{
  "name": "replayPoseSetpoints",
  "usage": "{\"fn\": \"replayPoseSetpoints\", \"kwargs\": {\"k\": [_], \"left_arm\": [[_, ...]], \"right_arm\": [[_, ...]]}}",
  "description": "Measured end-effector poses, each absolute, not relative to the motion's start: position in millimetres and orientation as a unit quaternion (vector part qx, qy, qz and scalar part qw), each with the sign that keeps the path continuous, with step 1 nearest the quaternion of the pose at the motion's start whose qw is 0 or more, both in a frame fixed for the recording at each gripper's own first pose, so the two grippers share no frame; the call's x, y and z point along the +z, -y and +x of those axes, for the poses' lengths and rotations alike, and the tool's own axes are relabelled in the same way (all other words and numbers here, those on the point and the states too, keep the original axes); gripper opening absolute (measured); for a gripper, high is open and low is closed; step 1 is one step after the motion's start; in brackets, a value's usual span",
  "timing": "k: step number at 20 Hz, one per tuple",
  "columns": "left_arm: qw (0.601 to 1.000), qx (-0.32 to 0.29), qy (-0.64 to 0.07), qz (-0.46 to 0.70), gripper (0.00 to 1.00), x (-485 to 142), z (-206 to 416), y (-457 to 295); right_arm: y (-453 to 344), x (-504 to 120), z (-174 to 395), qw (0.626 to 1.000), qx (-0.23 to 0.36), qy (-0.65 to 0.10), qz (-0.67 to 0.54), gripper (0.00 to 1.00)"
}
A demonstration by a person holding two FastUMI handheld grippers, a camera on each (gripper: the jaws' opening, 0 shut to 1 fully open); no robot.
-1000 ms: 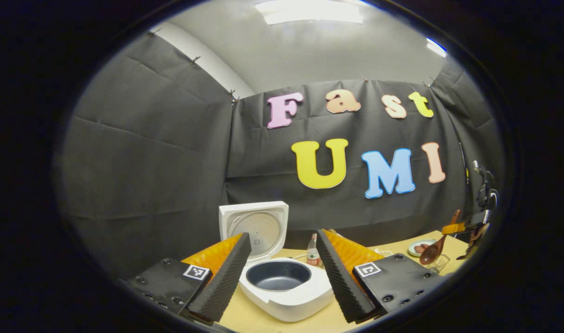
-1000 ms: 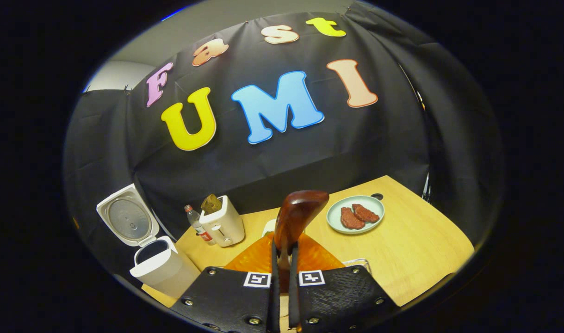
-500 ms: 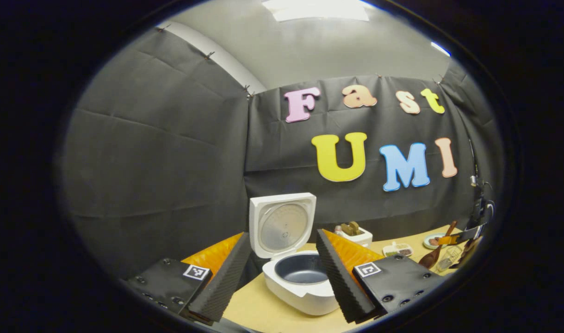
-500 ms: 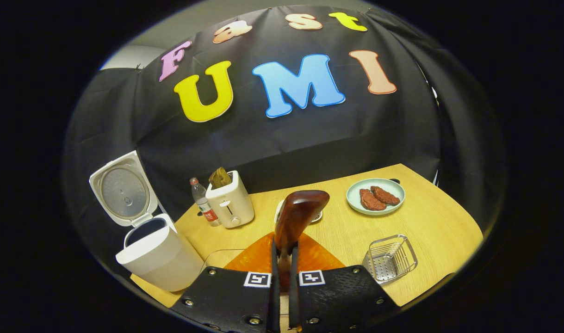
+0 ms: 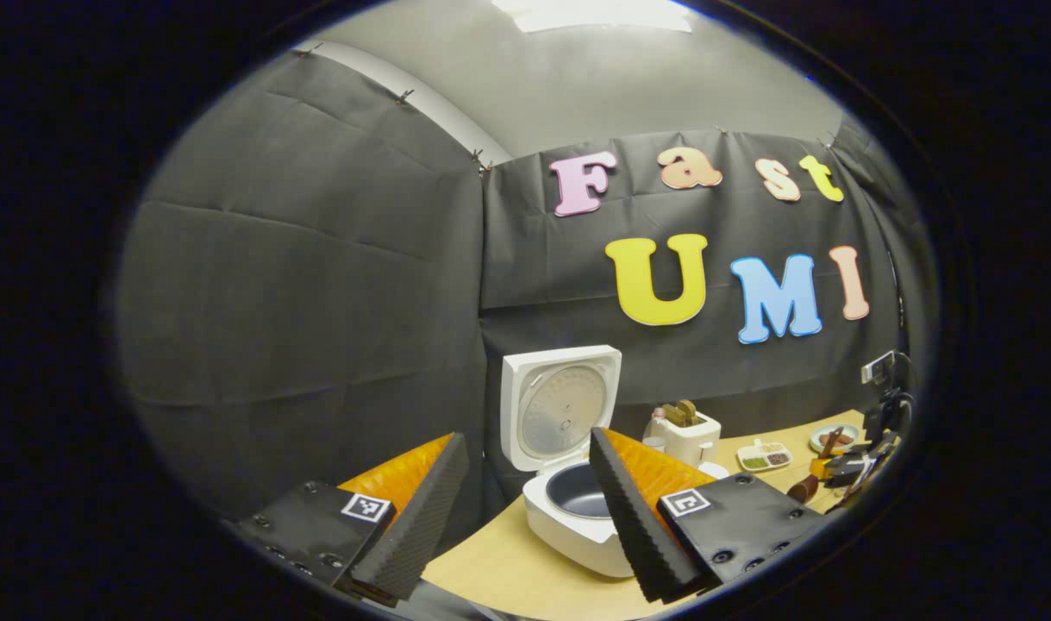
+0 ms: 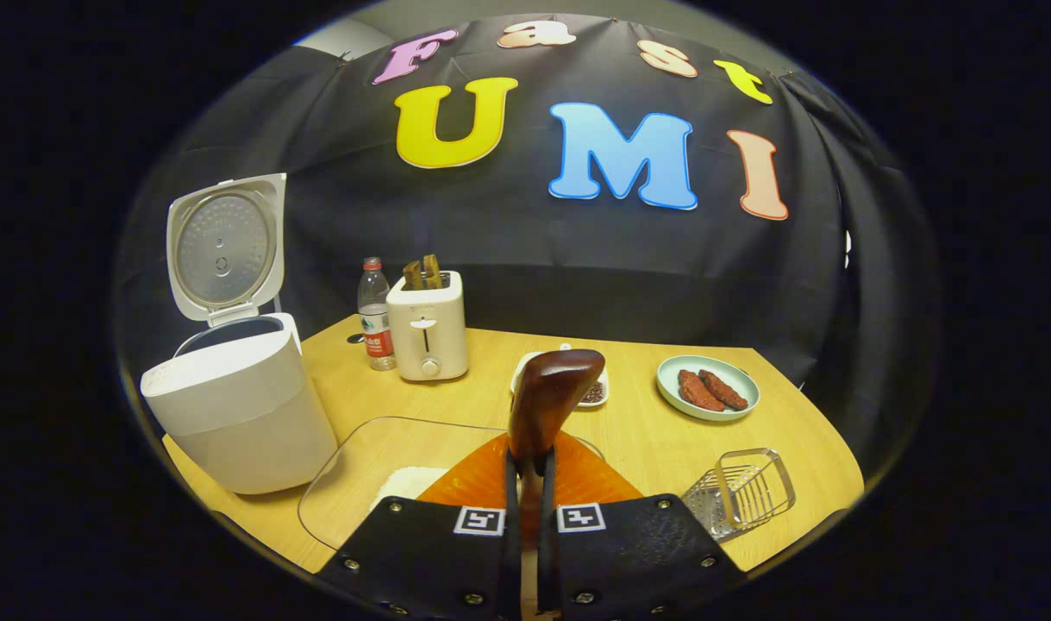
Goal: Close the left gripper, press the button to open the rice cooker; take a wooden spoon from the chopstick holder with the right hand, scoop a spoonful of rice and pour it into the rice cooker, then put the wooden spoon back into the chopstick holder.
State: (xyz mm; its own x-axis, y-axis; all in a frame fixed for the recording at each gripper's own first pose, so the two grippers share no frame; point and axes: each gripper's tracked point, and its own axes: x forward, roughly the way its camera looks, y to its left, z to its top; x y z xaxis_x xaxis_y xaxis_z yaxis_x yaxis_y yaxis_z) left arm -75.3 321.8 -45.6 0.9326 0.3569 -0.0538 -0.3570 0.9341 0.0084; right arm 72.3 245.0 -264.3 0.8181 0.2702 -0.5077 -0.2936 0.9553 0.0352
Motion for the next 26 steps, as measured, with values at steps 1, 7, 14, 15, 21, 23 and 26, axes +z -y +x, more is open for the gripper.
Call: {"fn": "replayPoseSetpoints", "kwargs": {"k": [1, 7, 14, 15, 21, 23, 26], "left_arm": [[0.983, 0.182, -0.025, -0.001, 0.98, -45, -75, -321], [0.983, 0.183, -0.022, 0.005, 0.98, -42, -75, -316], [0.982, 0.184, -0.016, 0.025, 0.98, -30, -78, -306], [0.983, 0.183, -0.014, 0.024, 0.98, -29, -78, -303], [0.984, 0.176, -0.012, 0.031, 0.97, -28, -77, -293], [0.984, 0.175, -0.010, 0.027, 0.98, -29, -77, -292], [0.984, 0.177, -0.009, 0.018, 0.98, -34, -80, -296]], "right_arm": [[-253, -267, 68, 0.950, 0.156, -0.272, -0.004, 0.08], [-255, -272, 68, 0.919, 0.143, -0.330, 0.160, 0.08], [-231, -285, 71, 0.856, 0.098, -0.371, 0.348, 0.08], [-229, -286, 72, 0.849, 0.097, -0.372, 0.363, 0.07], [-224, -266, 80, 0.808, 0.091, -0.361, 0.457, 0.08], [-222, -258, 86, 0.801, 0.090, -0.353, 0.475, 0.08], [-226, -240, 92, 0.780, 0.093, -0.346, 0.513, 0.07]]}}
